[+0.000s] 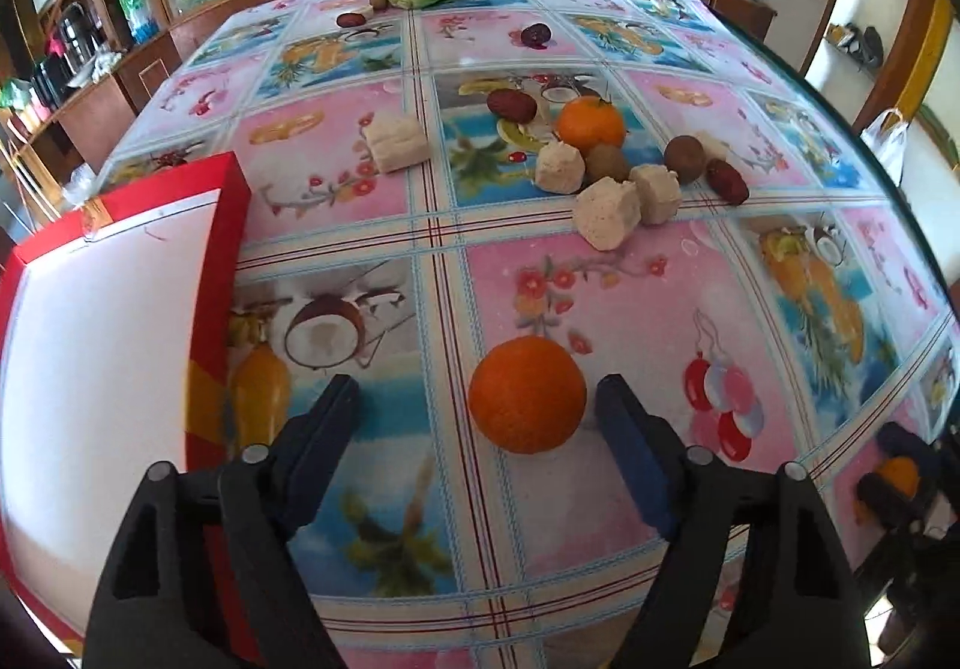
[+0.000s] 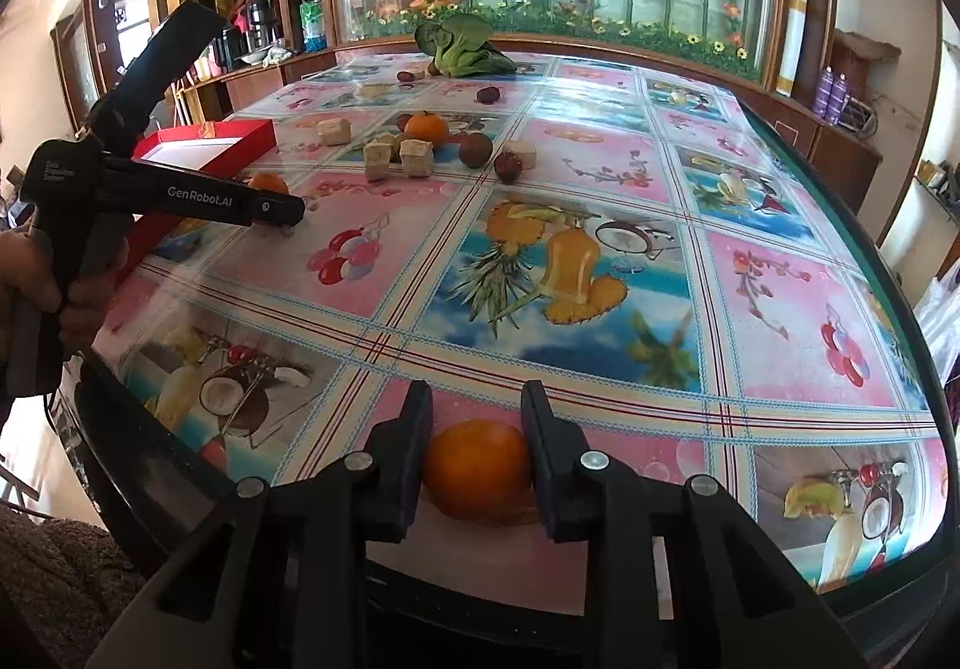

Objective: Organize fruits
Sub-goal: 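Grasp an orange with the left gripper while the right gripper grasps another orange, then carry both oranges over the red-rimmed tray and open both grippers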

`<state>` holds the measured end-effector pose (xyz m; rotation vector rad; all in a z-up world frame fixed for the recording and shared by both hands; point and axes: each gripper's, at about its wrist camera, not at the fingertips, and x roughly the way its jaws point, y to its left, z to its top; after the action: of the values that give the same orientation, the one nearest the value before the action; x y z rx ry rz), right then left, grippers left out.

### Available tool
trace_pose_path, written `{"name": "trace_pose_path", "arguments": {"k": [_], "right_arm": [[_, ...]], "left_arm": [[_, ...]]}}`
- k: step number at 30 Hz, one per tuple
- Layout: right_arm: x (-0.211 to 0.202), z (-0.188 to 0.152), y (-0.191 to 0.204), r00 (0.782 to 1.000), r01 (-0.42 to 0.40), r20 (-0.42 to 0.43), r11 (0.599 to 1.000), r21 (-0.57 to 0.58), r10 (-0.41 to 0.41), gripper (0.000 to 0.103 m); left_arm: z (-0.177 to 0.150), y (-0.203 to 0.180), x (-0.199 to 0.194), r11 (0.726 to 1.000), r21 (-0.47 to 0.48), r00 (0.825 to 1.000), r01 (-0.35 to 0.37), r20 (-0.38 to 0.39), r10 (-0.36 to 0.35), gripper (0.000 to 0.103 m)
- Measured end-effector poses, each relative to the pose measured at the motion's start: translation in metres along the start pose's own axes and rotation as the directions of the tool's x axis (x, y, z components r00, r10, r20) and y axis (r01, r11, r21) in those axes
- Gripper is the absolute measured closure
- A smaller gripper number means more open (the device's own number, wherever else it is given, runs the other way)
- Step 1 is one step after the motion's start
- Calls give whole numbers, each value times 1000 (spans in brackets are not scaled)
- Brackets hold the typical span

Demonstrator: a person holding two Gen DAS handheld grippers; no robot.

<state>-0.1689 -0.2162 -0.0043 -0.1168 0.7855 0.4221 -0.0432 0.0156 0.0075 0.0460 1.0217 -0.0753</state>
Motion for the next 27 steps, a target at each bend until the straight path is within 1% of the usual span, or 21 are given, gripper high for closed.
{"name": "trace_pose_path", "arguments": {"k": [2,4,8,9,10,13,14,16,18,21,23,24,26,27], "right_arm": [[0,1,1,1000,8,0,1000,-1,-8,74],[-1,2,4,1000,-1,0,1000,-1,1,74],[-2,10,18,1000,-9,21,1000,-30,10,74],[-3,14,22,999,-18,30,999,-31,19,74],[-3,17,23,999,-25,35,999,-32,26,74],[1,32,32,998,-37,52,999,-34,38,74],[3,40,36,997,-54,59,998,-28,55,74],[6,52,43,993,-88,73,996,-17,89,74],[11,65,55,989,-119,84,993,-24,121,74],[24,90,85,979,-179,90,982,-55,183,74],[32,103,106,967,-234,86,970,-71,240,74],[36,110,122,957,-271,83,959,-83,277,74],[44,118,146,945,-310,74,944,-113,319,75],[49,122,164,939,-328,65,935,-134,339,75]], "left_arm": [[0,-1,-1,1000,9,1000,7,12,-7,29],[0,-4,-3,1000,24,1000,18,25,-19,45],[1,-5,-5,999,34,998,42,43,-44,61],[1,-5,-6,998,31,997,59,44,-60,68],[1,-5,-7,998,29,997,63,43,-64,68],[-2,-6,-10,998,41,998,41,53,-44,68],[-4,-5,-13,999,38,998,37,56,-39,68],[-7,0,-23,999,29,996,16,84,-19,68],[-10,6,-37,1000,20,992,-22,124,20,68],[-15,21,-62,997,-12,979,-81,188,82,68],[-19,34,-76,991,-38,965,-132,225,137,68],[-21,41,-82,987,-55,958,-152,237,161,68],[-26,58,-93,975,-94,943,-201,253,218,68],[-29,66,-97,968,-111,934,-225,258,247,68]]}}
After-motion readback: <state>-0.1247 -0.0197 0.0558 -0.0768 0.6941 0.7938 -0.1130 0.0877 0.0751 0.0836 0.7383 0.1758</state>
